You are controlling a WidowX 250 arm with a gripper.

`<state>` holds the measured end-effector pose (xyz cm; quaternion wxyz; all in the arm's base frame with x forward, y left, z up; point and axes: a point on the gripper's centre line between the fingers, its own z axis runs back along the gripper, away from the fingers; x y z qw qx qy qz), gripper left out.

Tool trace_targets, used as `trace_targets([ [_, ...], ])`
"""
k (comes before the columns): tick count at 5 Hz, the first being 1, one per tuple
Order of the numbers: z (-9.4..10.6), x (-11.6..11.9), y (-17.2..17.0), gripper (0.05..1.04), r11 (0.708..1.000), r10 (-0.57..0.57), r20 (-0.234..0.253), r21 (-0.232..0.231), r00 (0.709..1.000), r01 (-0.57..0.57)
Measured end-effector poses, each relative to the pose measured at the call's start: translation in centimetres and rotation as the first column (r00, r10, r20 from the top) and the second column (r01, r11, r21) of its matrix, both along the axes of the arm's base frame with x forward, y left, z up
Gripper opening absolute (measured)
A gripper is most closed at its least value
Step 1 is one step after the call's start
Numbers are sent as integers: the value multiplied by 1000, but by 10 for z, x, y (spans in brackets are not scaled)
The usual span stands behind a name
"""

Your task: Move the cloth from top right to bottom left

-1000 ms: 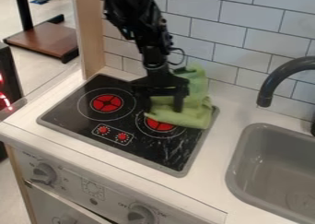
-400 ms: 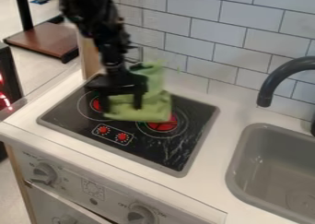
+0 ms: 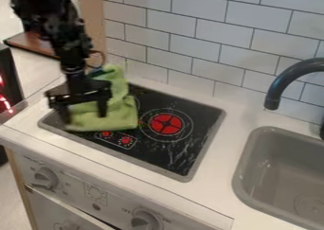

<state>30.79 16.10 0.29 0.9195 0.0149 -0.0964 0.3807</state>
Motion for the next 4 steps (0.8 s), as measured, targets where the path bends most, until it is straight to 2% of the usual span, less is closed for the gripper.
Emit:
trace_targets([
  [2,-1,-4,-1,999,998,60,3,-37,998,-60],
  [3,7,-1,-3,999,996,70,28,-51,997,-68],
  [4,19,8,-5,999,992,94,56,-87,994,-89],
])
